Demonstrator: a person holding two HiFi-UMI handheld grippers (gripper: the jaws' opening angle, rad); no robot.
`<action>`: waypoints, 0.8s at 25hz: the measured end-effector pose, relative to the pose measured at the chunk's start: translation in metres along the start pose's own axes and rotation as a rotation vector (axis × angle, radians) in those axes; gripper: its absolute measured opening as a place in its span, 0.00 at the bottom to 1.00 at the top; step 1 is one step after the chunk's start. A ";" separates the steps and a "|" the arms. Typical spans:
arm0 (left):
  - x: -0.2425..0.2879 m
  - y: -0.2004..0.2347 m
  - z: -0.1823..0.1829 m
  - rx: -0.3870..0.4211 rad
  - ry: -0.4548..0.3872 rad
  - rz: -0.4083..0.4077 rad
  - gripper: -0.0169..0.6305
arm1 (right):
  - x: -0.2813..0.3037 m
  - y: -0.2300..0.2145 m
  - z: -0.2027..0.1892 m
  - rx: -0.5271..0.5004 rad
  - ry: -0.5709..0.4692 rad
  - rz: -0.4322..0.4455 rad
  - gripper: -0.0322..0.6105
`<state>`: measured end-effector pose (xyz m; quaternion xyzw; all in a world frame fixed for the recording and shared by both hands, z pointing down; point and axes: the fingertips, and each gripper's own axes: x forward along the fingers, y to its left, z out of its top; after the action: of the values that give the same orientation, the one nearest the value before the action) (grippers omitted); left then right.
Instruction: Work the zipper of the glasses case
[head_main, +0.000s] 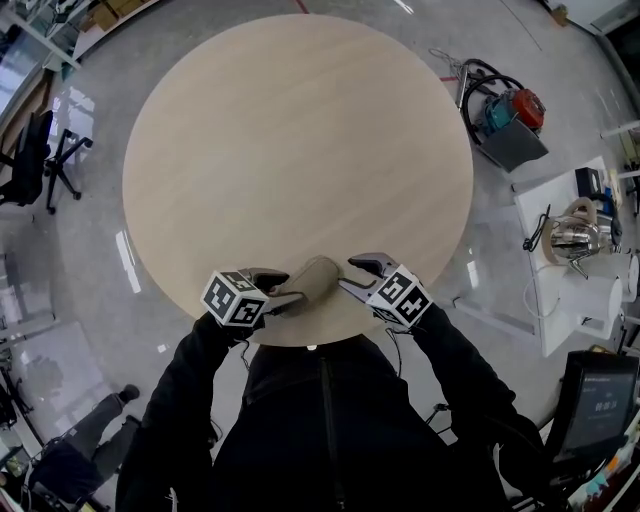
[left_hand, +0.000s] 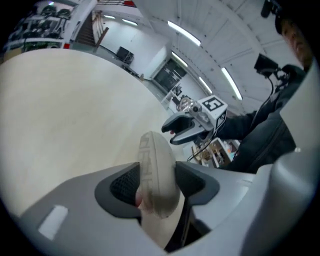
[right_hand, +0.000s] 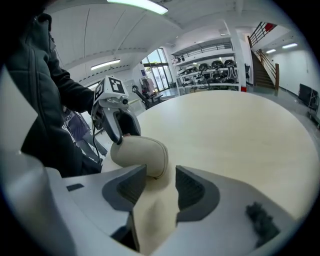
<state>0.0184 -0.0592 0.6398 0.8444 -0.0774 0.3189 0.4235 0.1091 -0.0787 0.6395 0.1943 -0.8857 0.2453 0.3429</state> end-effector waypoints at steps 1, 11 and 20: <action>-0.006 0.001 0.003 -0.050 -0.056 -0.020 0.38 | 0.000 0.001 0.001 -0.003 -0.006 0.006 0.33; -0.013 0.001 -0.009 0.007 -0.048 0.028 0.30 | 0.024 0.041 0.024 -0.174 0.017 0.016 0.33; 0.025 -0.012 -0.028 0.095 0.150 0.014 0.64 | 0.026 0.048 0.004 -0.112 0.005 -0.100 0.32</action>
<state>0.0299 -0.0266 0.6592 0.8367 -0.0362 0.3876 0.3852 0.0640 -0.0469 0.6407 0.2182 -0.8865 0.1782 0.3671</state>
